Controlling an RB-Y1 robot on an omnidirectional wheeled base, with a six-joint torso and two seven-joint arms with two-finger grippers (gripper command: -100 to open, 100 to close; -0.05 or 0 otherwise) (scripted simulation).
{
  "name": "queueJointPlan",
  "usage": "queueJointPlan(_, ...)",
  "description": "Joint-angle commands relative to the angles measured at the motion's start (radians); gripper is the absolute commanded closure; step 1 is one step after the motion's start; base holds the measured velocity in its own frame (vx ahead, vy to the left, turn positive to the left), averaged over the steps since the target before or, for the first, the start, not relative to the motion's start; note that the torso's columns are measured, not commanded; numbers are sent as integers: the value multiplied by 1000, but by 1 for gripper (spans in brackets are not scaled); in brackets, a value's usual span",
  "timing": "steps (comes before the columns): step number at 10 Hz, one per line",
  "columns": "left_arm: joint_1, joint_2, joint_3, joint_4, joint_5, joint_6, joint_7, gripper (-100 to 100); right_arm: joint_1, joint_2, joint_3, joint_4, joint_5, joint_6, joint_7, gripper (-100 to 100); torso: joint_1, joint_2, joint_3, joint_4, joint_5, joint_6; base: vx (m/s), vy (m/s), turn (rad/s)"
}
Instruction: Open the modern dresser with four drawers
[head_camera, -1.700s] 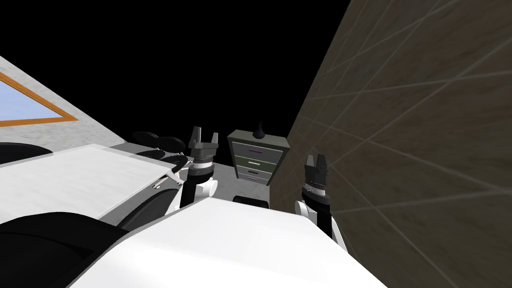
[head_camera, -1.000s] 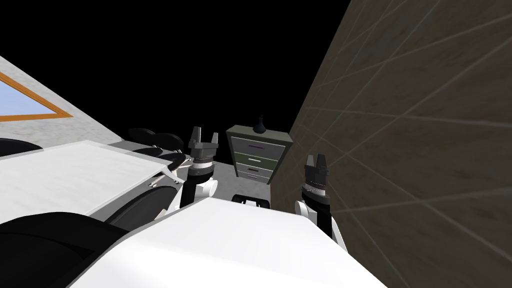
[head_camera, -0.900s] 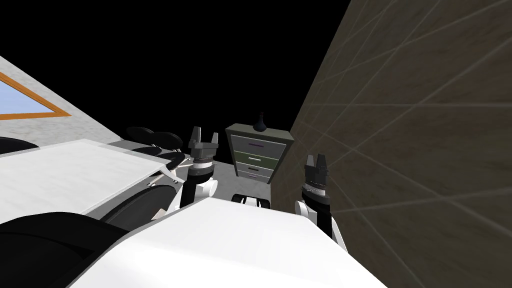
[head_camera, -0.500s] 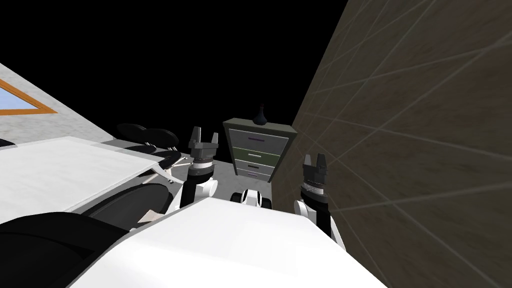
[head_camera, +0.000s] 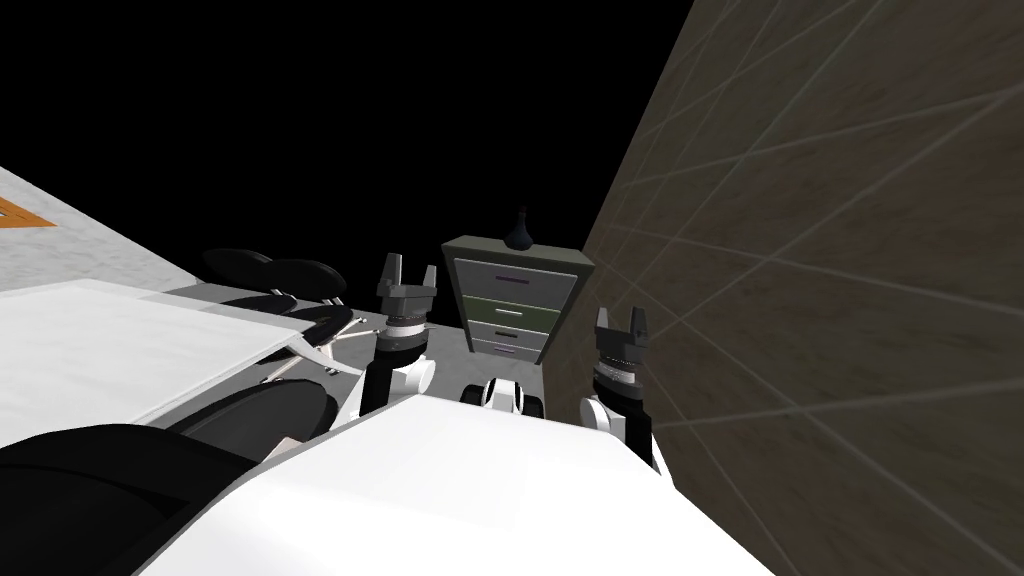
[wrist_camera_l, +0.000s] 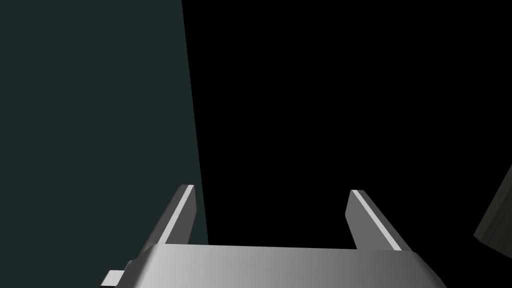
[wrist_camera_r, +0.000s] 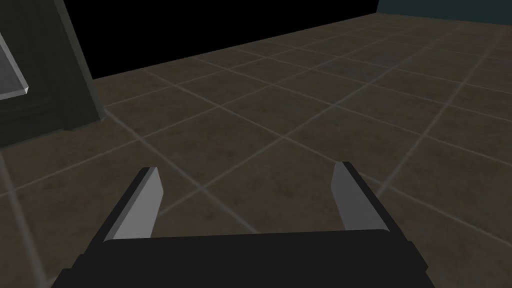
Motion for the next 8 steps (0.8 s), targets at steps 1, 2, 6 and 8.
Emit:
queueJointPlan(1, 0, 0, 0, 0, 0, 0, 0, 0, -9, -15, 41, 16, -68, -3, -51, -100, 0, 0, 0, 0, 0, 0, 13, 26, -69)
queueJointPlan(2, 0, 0, 0, 0, 0, 0, 0, 0, -9, -15, 41, 16, -76, -3, -51, -100, 1, 0, 0, 0, 0, 0, 13, 25, -51)
queueJointPlan(6, 0, 0, 0, 0, 0, 0, 0, 0, -25, -31, 105, 39, -185, -4, -123, -100, 2, -1, -1, 0, 0, 0, 19, 32, -73)
queueJointPlan(8, 0, 0, 0, 0, 0, 0, 0, 0, -34, -39, 139, 51, -243, -4, -163, -100, 2, -1, 0, 0, 0, 0, 16, 37, -76)
